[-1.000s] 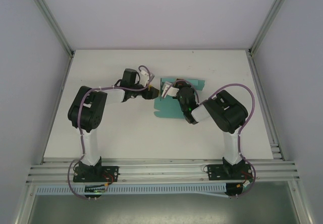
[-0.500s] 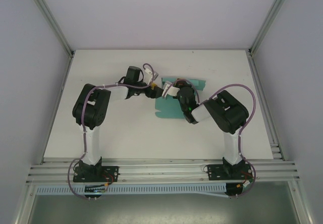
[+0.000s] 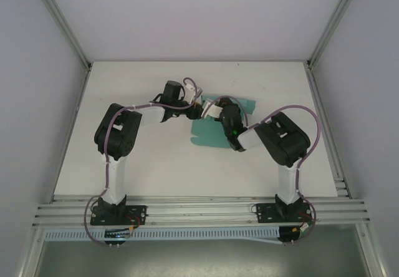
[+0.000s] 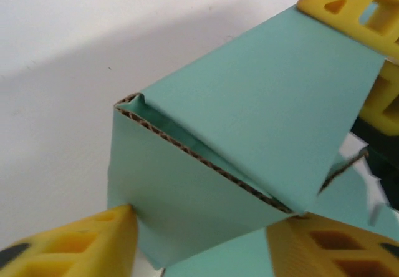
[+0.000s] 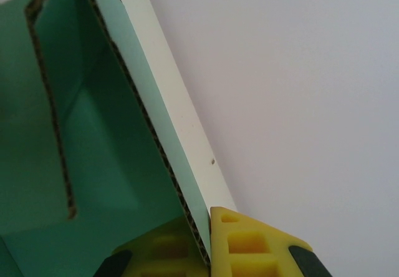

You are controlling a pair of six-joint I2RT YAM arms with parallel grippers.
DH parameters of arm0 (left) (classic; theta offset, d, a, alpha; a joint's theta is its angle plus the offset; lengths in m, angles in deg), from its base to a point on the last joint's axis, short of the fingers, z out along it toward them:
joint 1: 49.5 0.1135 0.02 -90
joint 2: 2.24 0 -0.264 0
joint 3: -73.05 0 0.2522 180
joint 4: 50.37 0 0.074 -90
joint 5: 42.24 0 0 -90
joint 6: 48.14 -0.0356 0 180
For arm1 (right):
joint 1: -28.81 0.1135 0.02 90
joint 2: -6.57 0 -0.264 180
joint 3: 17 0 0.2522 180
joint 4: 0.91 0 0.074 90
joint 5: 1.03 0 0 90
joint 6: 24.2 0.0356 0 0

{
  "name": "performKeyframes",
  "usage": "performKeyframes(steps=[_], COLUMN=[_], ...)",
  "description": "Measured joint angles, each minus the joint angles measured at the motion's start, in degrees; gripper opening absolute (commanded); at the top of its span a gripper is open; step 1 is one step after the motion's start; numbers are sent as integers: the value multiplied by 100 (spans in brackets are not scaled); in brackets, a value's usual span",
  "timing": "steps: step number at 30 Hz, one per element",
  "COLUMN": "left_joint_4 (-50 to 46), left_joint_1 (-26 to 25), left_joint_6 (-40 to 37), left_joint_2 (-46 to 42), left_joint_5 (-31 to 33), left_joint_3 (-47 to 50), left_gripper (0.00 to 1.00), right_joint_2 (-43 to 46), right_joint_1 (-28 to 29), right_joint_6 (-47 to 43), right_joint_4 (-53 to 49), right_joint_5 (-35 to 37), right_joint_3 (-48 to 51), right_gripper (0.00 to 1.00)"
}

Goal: Assemble paper box

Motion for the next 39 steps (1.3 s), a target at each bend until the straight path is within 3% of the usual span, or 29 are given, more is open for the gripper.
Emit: performKeyframes(steps=[6,10,15,16,26,32,35,37,39], left_joint_4=[256,291,310,317,588,898,918,953,1038], left_joint_1=[-214,-269,-365,-391,-544,-549,-549,-549,-542], left_joint_6=[162,219,297,323,468,466,446,389,317], left_joint_2=[-2,-2,-2,-4,-160,-339,-387,-433,-494], left_joint_5=[656,785,1049,1115,1703,1912,1980,1963,1904], left_joint_3=[44,44,44,42,310,678,750,820,942], left_gripper=[38,26,1,0,0,0,0,0,0], right_joint_2=[125,236,352,374,540,564,625,664,680], right_joint_1=[-44,-61,-94,-98,-136,-136,-136,-136,-138], right_joint_6=[136,223,374,417,721,774,850,887,901], right_joint_4=[-254,-514,-804,-866,-1388,-1685,-1840,-2017,-2190], right_joint_5=[57,52,55,55,13,-164,-256,-315,-350], right_joint_3=[7,0,-33,-35,-149,-304,-332,-389,-472], right_gripper=[0,0,0,0,0,9,8,0,0])
